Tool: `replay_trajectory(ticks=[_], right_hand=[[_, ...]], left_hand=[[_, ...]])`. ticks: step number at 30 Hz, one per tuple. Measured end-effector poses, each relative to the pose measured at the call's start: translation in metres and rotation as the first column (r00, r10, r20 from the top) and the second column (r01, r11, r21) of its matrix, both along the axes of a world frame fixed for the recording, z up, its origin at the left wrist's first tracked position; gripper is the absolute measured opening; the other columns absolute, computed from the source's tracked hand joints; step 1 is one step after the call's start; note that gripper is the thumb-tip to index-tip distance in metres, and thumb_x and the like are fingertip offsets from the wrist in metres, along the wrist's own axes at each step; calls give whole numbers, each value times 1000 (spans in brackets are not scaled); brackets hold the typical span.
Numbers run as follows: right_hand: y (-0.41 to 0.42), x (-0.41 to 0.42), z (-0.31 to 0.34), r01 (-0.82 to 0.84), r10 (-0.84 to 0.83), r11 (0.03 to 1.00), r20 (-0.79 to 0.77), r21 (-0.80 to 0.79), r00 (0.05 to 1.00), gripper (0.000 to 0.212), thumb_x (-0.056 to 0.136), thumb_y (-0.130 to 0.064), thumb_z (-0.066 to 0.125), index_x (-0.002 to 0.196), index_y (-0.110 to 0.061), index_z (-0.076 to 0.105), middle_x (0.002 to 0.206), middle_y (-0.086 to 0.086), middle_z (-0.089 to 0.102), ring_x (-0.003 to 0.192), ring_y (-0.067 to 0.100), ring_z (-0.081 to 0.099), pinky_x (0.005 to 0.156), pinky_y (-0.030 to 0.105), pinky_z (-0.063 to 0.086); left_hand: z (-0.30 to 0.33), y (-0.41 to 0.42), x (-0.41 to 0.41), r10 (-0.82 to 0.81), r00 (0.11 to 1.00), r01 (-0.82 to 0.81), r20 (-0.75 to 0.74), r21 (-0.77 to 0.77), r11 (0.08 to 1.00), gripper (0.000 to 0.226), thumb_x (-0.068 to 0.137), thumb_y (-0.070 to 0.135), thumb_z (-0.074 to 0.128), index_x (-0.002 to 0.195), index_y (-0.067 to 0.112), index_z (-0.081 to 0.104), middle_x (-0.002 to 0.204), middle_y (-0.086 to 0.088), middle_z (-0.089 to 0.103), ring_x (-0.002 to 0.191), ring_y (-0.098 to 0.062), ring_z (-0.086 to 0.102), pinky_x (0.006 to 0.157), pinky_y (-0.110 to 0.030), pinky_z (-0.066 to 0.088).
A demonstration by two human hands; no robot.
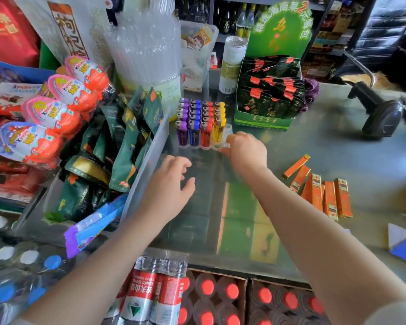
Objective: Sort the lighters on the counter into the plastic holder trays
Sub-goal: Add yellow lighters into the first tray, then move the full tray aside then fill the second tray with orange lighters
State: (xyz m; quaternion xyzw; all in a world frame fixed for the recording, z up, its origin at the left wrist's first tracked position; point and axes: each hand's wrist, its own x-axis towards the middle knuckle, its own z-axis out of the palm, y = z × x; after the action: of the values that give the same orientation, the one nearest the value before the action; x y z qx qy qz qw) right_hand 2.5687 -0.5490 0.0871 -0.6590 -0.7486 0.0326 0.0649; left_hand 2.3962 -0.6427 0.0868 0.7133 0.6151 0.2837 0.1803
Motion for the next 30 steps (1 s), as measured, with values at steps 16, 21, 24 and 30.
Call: replay_trajectory(ticks=[16, 21, 24, 30], right_hand=[[-20, 46, 6, -40, 55, 998, -355, 48, 933, 27, 89, -20, 54, 115, -12, 56, 107, 8, 61, 91, 24, 54, 79, 36, 48], [-119, 106, 15, 6, 52, 993, -474, 119, 879, 8, 83, -9, 62, 90, -7, 68, 79, 4, 64, 61, 9, 46, 60, 13, 32], [-171, 133, 9, 17, 15, 997, -426, 72, 905, 3, 81, -11, 65, 83, -11, 67, 74, -5, 59, 62, 7, 49, 63, 19, 41], [-222, 141, -6, -112, 118, 989, -60, 97, 991, 32, 79, -43, 52, 90, -16, 65, 89, 1, 68, 82, 26, 62, 73, 33, 48]], left_hand=[[-3, -21, 16, -120, 990, 117, -68, -52, 992, 22, 83, 17, 59, 104, 14, 55, 82, 6, 46, 67, -20, 54, 62, -37, 47], [0, -43, 32, -174, 983, 169, -65, -64, 983, 22, 83, 18, 60, 104, 16, 56, 85, 8, 49, 69, -19, 55, 63, -38, 50], [-1, -59, 40, -211, 977, 209, -31, -54, 976, 21, 81, 14, 62, 101, 14, 59, 85, 8, 52, 69, -16, 55, 66, -36, 50], [-5, -89, 48, -396, 918, 396, 14, -52, 917, 35, 78, 36, 49, 100, 12, 60, 89, 8, 54, 76, -5, 53, 74, -28, 48]])
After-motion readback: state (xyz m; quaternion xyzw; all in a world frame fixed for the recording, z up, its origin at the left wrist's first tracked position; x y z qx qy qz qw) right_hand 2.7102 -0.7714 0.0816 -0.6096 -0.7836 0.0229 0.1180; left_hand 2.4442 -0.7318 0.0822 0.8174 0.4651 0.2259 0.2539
